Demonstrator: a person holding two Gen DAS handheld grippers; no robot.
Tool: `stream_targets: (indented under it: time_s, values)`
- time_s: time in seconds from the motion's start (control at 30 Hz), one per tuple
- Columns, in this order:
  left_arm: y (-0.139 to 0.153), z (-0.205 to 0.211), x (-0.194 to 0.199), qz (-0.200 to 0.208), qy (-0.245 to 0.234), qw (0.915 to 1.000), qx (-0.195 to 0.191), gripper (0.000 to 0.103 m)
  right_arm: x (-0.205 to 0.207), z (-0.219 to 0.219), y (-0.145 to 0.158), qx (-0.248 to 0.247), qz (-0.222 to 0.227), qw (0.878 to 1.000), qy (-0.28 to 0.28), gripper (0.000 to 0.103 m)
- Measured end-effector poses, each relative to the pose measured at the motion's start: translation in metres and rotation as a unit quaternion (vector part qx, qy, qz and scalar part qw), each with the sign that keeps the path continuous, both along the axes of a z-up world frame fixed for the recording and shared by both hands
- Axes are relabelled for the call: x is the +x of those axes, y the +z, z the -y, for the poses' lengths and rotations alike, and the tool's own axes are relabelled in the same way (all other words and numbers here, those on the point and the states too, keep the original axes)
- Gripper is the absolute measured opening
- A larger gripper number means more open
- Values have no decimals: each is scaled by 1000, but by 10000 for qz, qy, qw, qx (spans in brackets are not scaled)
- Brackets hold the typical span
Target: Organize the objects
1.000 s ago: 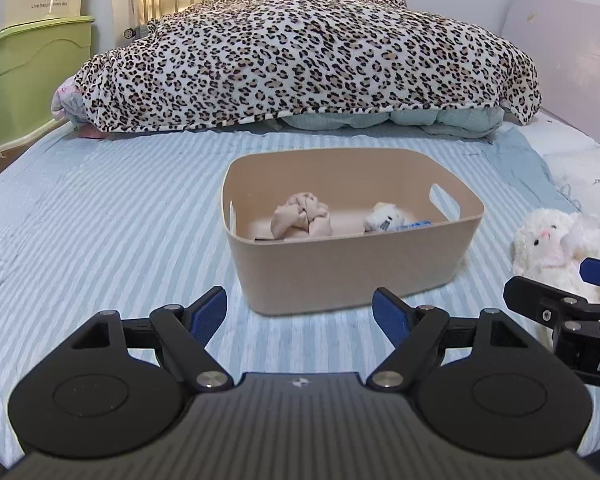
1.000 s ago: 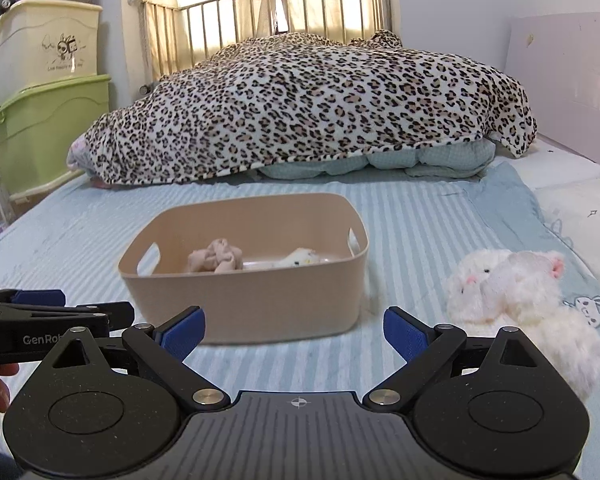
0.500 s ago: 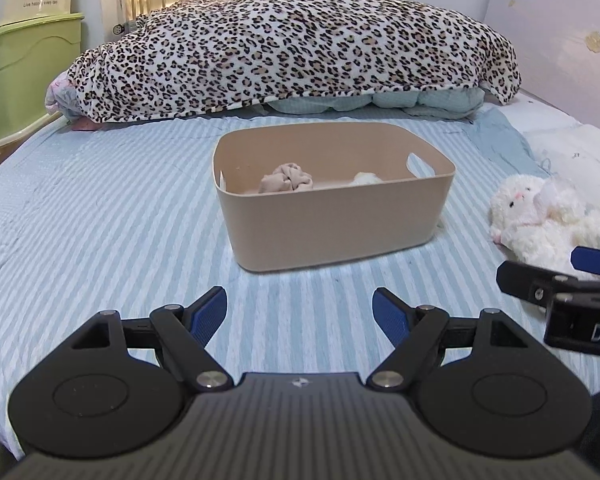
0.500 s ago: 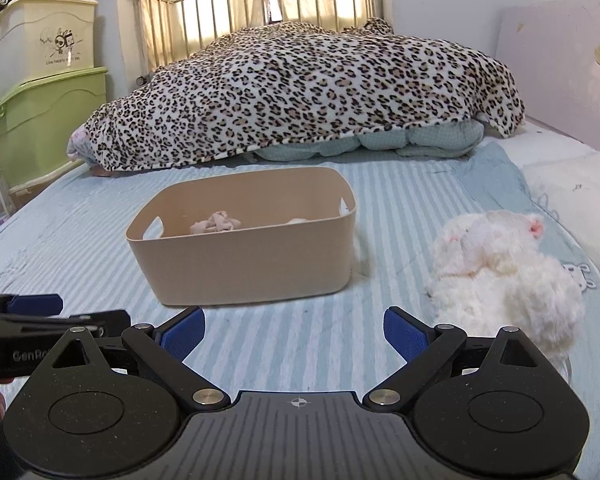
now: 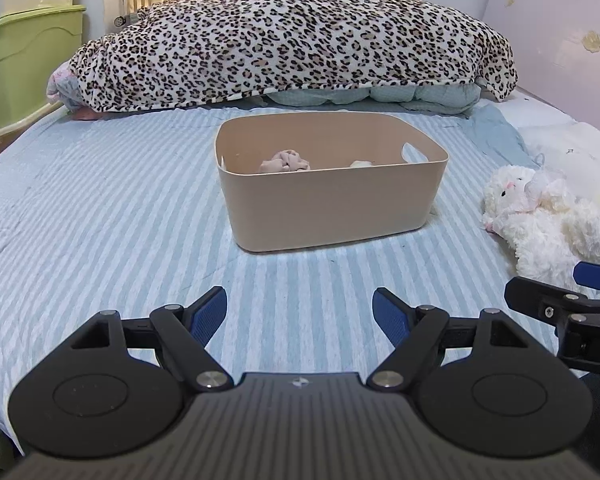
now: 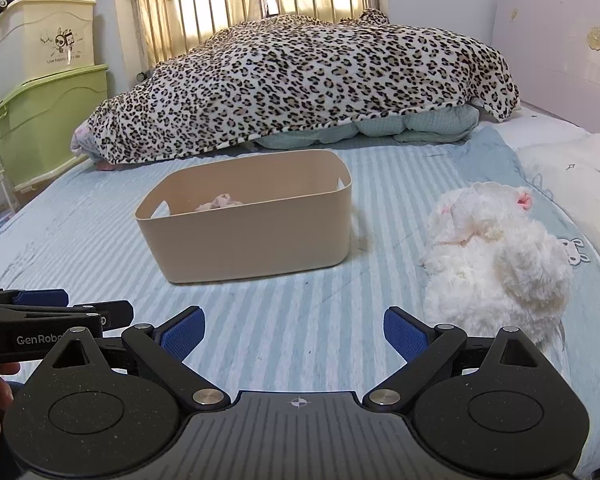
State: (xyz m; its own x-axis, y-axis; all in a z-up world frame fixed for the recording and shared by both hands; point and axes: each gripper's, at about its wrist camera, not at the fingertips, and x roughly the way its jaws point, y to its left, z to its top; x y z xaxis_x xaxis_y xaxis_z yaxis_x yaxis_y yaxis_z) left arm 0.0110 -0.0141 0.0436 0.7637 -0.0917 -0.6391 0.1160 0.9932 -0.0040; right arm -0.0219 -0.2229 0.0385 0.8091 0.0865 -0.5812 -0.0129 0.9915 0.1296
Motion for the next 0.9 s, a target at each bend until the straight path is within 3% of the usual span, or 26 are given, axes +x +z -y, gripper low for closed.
stream_targets:
  time_s: [0.9]
  values:
    - [-4,-6,-10,-110,-43,9999,32,81,-8,-1,-5,55,-105,9999,3,97]
